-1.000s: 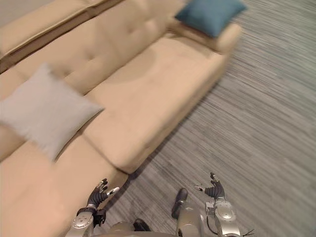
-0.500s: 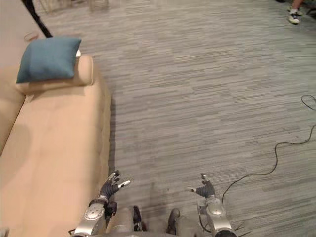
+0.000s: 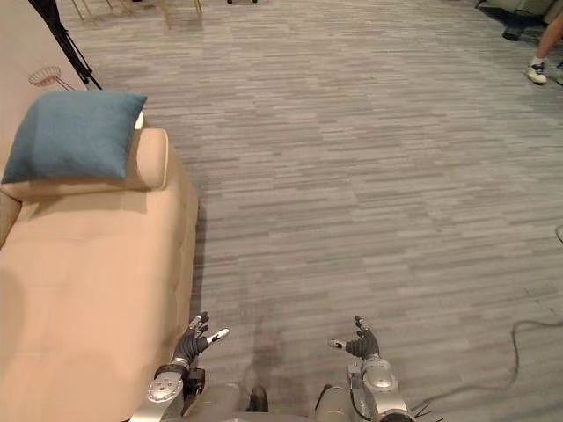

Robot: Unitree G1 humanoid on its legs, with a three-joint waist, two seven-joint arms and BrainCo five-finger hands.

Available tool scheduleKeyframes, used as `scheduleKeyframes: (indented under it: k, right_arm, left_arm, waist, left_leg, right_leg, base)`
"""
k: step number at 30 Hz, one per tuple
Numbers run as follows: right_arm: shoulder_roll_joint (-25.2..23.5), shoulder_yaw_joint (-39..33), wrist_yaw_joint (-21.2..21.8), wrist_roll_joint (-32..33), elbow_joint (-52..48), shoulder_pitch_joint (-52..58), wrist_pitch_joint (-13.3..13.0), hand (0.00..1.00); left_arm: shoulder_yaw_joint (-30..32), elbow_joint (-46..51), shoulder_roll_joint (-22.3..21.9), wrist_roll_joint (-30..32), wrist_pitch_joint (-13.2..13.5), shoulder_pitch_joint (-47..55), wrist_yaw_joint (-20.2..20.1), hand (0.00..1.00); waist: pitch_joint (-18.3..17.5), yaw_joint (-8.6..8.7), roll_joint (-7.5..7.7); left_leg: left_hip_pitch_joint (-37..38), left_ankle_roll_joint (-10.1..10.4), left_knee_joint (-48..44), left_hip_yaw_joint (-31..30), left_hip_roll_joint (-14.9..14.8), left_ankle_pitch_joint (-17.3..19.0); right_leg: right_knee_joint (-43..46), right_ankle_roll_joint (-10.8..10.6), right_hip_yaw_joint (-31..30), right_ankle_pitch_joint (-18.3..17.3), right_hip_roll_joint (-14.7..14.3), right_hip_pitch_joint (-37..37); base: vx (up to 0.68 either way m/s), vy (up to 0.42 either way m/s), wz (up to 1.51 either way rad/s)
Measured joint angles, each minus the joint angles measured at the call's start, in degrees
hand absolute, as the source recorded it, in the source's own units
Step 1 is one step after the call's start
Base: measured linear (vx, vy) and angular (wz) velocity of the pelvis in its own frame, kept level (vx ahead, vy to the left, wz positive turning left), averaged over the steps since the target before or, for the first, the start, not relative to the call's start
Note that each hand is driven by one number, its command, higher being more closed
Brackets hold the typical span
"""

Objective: Pick up cushions and gather them together orderly.

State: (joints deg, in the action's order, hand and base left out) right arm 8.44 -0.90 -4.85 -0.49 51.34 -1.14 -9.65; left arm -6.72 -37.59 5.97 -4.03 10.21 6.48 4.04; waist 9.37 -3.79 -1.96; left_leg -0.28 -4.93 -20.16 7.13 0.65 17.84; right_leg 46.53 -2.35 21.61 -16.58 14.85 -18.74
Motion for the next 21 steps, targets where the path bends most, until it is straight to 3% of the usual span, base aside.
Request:
scheduleKeyframes:
  k: [2,3,4,5,6,7,8,9,10,11,12,14,16,17,18,19,20,21]
  right_arm:
    - [0.92,-0.39,0.03,0.01,0.04,0.15,0.17,0.00]
    - [1.01,-0.94,0.03,-0.01,-0.02,0.45,0.82,0.00]
    - [0.83,-1.50,-0.02,-0.02,-0.02,0.78,1.26,0.00]
    - [0.83,-1.49,-0.01,-0.02,-0.04,1.22,1.26,0.00]
    - [0.88,-1.49,0.01,0.00,-0.20,2.80,1.30,0.00]
    - [1.71,-1.50,0.02,0.01,-0.33,3.33,1.29,0.00]
    - [2.21,-1.56,0.03,0.14,-0.73,3.51,1.29,0.00]
    - [2.26,-1.29,0.06,0.55,-1.26,2.45,1.29,0.00]
    - [2.09,-1.32,-0.04,0.86,-1.35,1.97,1.27,0.00]
    - [1.80,-1.60,-0.22,1.55,-1.44,1.35,1.21,0.00]
    - [1.35,-1.67,-0.29,2.52,-1.77,1.37,1.19,0.00]
    - [1.11,-1.81,-0.40,2.73,-2.93,1.54,0.87,0.00]
    - [1.60,-3.35,-0.54,2.78,-3.30,-0.19,0.62,0.00]
    - [1.69,-4.38,-0.64,2.82,-3.08,-1.35,0.60,0.00]
    - [2.05,-4.81,-0.75,2.85,-2.98,-1.59,0.54,0.00]
    - [1.85,-4.78,-1.25,2.86,-1.98,-1.66,0.75,0.00]
    - [1.27,-4.52,-1.43,2.83,-2.08,-1.40,0.82,0.00]
    - [1.03,-3.50,-1.40,2.70,-2.25,-1.23,0.59,0.00]
  left_arm:
    - [0.02,-0.17,-0.34,0.02,0.00,-2.10,0.02,0.00]
    - [0.11,-0.21,-0.12,0.17,0.04,-3.09,0.16,0.00]
    - [0.19,-0.23,0.18,0.18,0.05,-3.38,0.27,0.00]
    - [0.19,-0.23,0.30,0.19,0.05,-3.56,0.44,0.00]
    - [0.04,-1.10,0.73,0.25,0.06,-2.89,0.97,0.00]
    - [-0.09,-2.03,-0.55,0.32,-0.09,-2.97,1.10,0.00]
    - [-0.08,-2.02,-1.36,0.34,-0.04,-2.34,1.03,0.00]
    - [0.37,-2.47,-2.17,0.30,-0.06,-2.28,1.00,0.00]
    - [0.42,-2.59,-2.19,0.29,-0.11,-2.25,0.94,0.00]
    - [0.44,-3.02,-2.23,0.29,-0.49,-2.45,0.88,0.00]
    - [0.63,-2.77,-2.15,0.25,-0.68,-2.74,0.84,0.00]
    - [0.70,-1.87,-1.67,0.21,-0.55,-2.51,0.79,0.00]
    - [1.09,-0.89,-1.41,0.20,-0.29,-2.67,0.32,0.00]
    - [2.14,-0.94,-1.59,0.17,-0.32,-2.74,-0.15,0.00]
    - [2.64,-1.04,-2.15,0.16,-0.37,-2.07,-0.20,0.00]
    - [2.86,-1.34,-2.20,0.13,-0.49,-1.04,-0.21,0.00]
    - [2.82,-1.22,-2.32,0.15,-0.57,-0.79,-0.22,0.00]
    - [3.60,-1.15,-1.88,0.14,-0.59,-0.95,-0.19,0.00]
  waist:
    - [1.06,0.96,-2.02]
    - [1.25,1.90,-2.17]
    - [1.42,1.97,-1.02]
    - [1.25,2.00,-0.17]
    - [0.45,3.10,0.90]
    - [-0.10,3.45,-1.41]
    - [-0.99,3.20,-2.89]
    - [-0.64,2.18,-3.94]
    - [-0.53,1.74,-4.04]
    - [0.20,1.35,-3.72]
    - [1.27,1.22,-2.17]
    - [1.39,0.97,-0.38]
    - [1.73,-0.21,-0.28]
    - [2.30,-0.55,-0.73]
    - [2.39,-0.50,-1.39]
    - [2.36,-1.30,-1.52]
    - [2.26,-1.33,-0.38]
    - [2.01,-1.44,0.14]
  left_leg:
    - [3.62,0.44,2.51,-4.15,-1.01,0.13]
    - [5.92,2.59,3.50,-6.42,-1.63,0.19]
    - [8.40,5.13,3.39,-7.53,-1.71,1.23]
    - [9.29,6.80,2.52,-8.24,-1.80,2.32]
    - [10.05,8.70,-3.48,-10.48,-2.45,4.37]
    - [8.11,9.53,-10.36,-10.43,-4.94,3.88]
    - [4.39,11.64,-17.82,-8.82,-8.00,1.20]
    - [-2.08,10.44,-31.41,-4.11,-13.22,-9.03]
    - [-4.20,10.04,-35.97,-1.98,-15.37,-8.79]
    - [-7.88,6.96,-42.50,1.72,-18.46,-6.60]
    - [-10.58,5.91,-43.61,5.26,-18.54,-4.23]
    - [-14.13,5.65,-36.92,9.53,-16.74,-2.72]
    - [-19.45,6.00,-24.07,10.68,-14.19,-2.95]
    - [-20.62,8.19,-12.76,10.06,-11.98,-4.90]
    - [-20.17,10.00,-1.85,9.88,-11.08,-9.01]
    - [-18.05,4.30,0.86,10.48,-9.54,-15.55]
    - [-17.47,4.59,1.09,10.56,-8.27,-14.78]
    - [-18.78,3.19,-2.22,9.65,-7.51,-11.77]
  right_leg:
    - [-14.97,-1.38,-2.67,2.45,-3.98,-3.16]
    - [-29.92,-3.06,-7.17,9.26,-6.51,-3.42]
    - [-36.75,-3.80,-10.68,15.19,-7.14,-3.71]
    - [-38.27,-3.26,-12.04,17.48,-7.19,-3.76]
    - [-32.81,-1.47,-13.61,24.54,-6.64,-4.06]
    - [-27.16,-0.64,-11.60,21.64,-7.52,-4.40]
    - [-25.99,0.60,-10.13,19.60,-8.64,-3.70]
    - [-26.65,1.99,-8.95,16.88,-10.85,-0.81]
    - [-27.78,2.42,-8.72,16.49,-11.75,0.89]
    - [-31.55,2.82,-8.06,16.23,-12.77,5.85]
    - [-36.59,2.81,-7.40,16.24,-12.23,12.88]
    - [-40.92,2.81,-6.74,16.24,-11.01,17.94]
    - [-43.53,1.75,-6.61,15.50,-10.14,20.33]
    - [-44.26,-0.71,-6.24,13.87,-9.27,22.03]
    - [-44.91,-1.85,-5.57,13.00,-9.45,23.66]
    - [-45.40,-3.39,-5.96,11.37,-8.86,26.38]
    - [-45.58,-3.31,-5.56,11.26,-7.78,27.08]
    - [-44.81,-3.66,-4.21,11.03,-7.00,27.63]
  base:
    - [0.69,-0.050,0.96]
    - [0.67,-0.142,1.16]
    - [0.68,-0.183,1.15]
    - [0.74,-0.287,1.24]
    - [0.75,-0.334,1.20]
    - [0.75,-0.313,1.09]
    - [0.70,-0.265,0.40]
    - [0.54,-0.190,0.07]
    - [0.66,-0.238,0.01]
    - [0.74,-0.216,0.24]
    - [0.60,-0.165,0.38]
    - [0.51,-0.065,0.31]
    - [0.54,0.039,-0.02]
    - [0.33,0.099,-0.05]
    - [0.45,0.172,-0.02]
    - [0.39,0.148,0.13]
    - [0.59,0.222,0.37]
    - [0.47,0.172,0.48]
